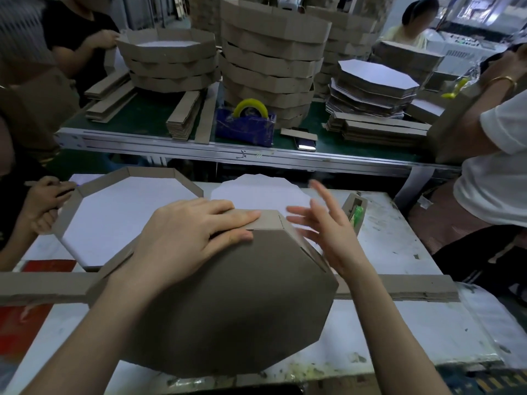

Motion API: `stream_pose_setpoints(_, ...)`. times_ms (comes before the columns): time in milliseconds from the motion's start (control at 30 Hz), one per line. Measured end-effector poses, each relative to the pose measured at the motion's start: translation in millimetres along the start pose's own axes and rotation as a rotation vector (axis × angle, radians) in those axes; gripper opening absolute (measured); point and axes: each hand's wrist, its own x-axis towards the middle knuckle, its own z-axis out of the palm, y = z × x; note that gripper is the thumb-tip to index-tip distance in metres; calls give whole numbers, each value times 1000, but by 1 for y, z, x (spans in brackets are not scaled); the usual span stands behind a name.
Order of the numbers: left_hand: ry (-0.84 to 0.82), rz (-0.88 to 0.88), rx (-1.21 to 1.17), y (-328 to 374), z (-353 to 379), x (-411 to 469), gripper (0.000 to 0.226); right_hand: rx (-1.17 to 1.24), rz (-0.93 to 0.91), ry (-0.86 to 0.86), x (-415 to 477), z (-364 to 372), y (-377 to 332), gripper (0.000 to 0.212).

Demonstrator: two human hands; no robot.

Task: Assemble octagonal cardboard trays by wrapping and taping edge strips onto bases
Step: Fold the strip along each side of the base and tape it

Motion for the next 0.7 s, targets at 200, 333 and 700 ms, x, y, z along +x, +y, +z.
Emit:
stream_pose_setpoints(200, -22, -85, -4, -10, -25, -32, 55, -340, -136, -384, -36, 32, -48, 52)
stream_pose_setpoints(333, -167, -154, 98, -1, -29, -36, 91, -269, -125, -387, -47, 48, -57, 59)
stream_pose_setpoints(700, -237, -92, 66, 17, -27, -43, 88, -304, -296, -58, -70, 41, -59, 10)
